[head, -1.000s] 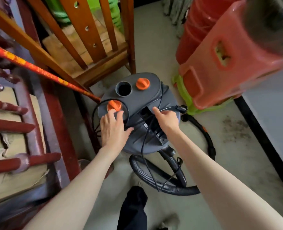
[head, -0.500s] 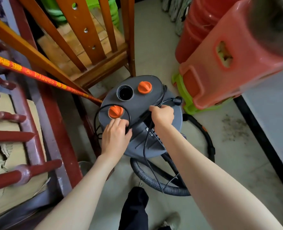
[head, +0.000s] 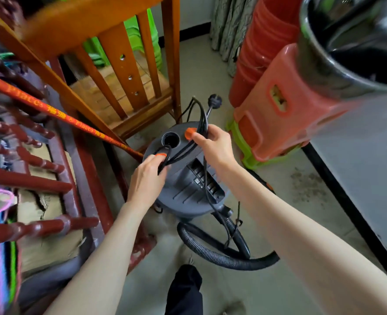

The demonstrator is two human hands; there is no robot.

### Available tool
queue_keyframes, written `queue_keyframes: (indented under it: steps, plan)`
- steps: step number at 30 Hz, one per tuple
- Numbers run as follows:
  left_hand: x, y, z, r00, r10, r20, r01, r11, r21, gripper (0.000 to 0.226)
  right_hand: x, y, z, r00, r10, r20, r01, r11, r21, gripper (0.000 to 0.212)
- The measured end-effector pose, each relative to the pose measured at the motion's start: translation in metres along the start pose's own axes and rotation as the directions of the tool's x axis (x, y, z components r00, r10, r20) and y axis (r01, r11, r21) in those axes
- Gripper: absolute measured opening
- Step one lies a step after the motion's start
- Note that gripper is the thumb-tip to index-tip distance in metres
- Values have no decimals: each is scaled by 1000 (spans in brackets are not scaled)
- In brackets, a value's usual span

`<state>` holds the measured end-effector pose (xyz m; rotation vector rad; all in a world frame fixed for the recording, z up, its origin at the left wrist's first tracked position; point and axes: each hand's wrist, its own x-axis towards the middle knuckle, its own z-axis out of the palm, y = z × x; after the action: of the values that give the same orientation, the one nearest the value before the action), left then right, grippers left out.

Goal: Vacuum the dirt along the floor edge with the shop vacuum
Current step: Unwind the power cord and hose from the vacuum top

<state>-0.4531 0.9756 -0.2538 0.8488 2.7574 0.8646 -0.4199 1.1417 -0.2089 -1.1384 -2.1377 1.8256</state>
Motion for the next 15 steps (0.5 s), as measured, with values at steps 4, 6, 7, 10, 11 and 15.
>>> queue_keyframes:
  steps: [4,6,7,10,11,15]
  plan:
    - [1,-14,-26,992,-104,-75,103,994,-22,19,-2,-29,20,987,-93,127,105,991,-84,8]
    - [-3,-23,-36,973,-190,-133,190,982,-12,18,-4,-40,36,971,-127,204,152,982,-111,11]
    - [-7,-27,-39,960,-230,-158,232,973,-7,18,-5,-43,45,962,-137,237,169,978,-123,10]
    - [-24,-41,-38,909,-374,-184,377,926,-18,21,-7,-42,73,934,-145,328,204,967,-154,9]
    - [-30,-45,-38,886,-426,-181,431,902,-15,23,-8,-41,80,922,-145,360,216,962,-165,10]
    - [-51,-48,-37,822,-550,-149,554,832,-13,25,-18,-37,99,864,-147,482,290,927,-238,18]
